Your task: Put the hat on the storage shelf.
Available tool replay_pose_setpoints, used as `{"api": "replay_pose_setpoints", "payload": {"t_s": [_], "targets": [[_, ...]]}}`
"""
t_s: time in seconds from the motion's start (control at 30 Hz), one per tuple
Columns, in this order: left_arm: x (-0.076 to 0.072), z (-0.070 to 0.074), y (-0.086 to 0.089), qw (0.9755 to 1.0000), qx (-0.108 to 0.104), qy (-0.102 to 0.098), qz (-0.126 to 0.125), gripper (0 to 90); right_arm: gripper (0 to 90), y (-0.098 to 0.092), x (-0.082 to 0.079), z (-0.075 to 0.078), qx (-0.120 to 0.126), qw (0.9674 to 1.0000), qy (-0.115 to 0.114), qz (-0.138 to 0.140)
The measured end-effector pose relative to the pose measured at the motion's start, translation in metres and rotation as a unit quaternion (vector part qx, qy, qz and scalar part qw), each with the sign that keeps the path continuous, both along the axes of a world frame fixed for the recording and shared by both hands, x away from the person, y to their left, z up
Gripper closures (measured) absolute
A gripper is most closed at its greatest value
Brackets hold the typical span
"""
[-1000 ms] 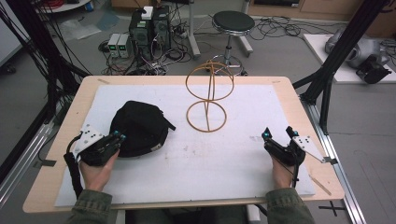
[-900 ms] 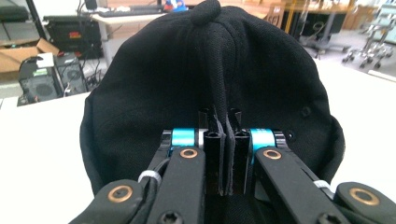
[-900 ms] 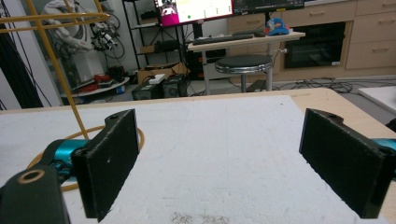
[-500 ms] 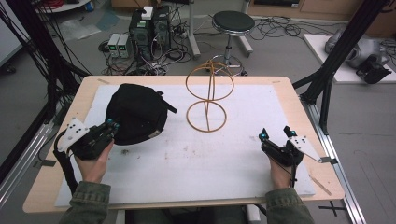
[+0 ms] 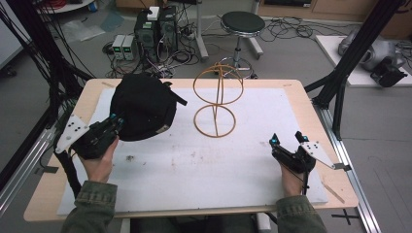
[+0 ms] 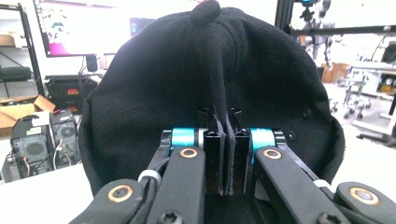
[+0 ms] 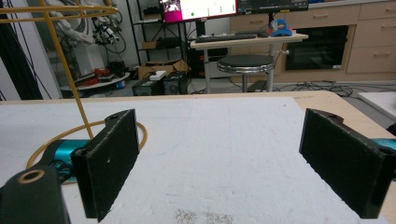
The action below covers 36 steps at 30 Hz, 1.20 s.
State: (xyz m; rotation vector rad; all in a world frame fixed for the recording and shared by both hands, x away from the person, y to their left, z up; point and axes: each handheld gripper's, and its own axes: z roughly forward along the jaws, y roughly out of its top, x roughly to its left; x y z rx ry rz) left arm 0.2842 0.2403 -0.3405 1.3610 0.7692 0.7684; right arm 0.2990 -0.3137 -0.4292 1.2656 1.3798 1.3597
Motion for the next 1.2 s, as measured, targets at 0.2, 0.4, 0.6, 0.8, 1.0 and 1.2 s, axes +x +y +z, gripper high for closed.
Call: {"api": "replay_pose_setpoints", "payload": {"t_s": [0.2,0.4,0.6,0.8,1.0,1.2], "targets": [[0.005,0.008,-0.004,0.9998,-0.017,-0.010,-0.006,87.7,11.2,0.000,-0.001,0.000,0.005,1.0000,0.002,0.000],[0.010,0.021,-0.008,0.9993,-0.025,-0.026,-0.006,87.7,11.2,0.000,-0.001,0.000,0.004,1.0000,0.002,0.000],[0.019,0.029,-0.020,0.9987,-0.027,-0.037,-0.021,87.7,11.2,0.000,-0.001,0.000,0.004,1.0000,0.002,0.000],[0.028,0.031,-0.030,0.9974,-0.036,-0.053,-0.033,87.7,11.2,0.000,0.000,0.000,0.007,1.0000,0.002,0.001],[0.043,0.034,-0.037,0.9964,-0.038,-0.063,-0.041,87.7,11.2,0.000,0.000,0.000,0.002,1.0000,0.001,0.003],[0.060,0.041,-0.046,0.9946,-0.046,-0.078,-0.051,87.7,11.3,0.001,0.000,-0.001,-0.002,1.0000,0.000,0.004]]}}
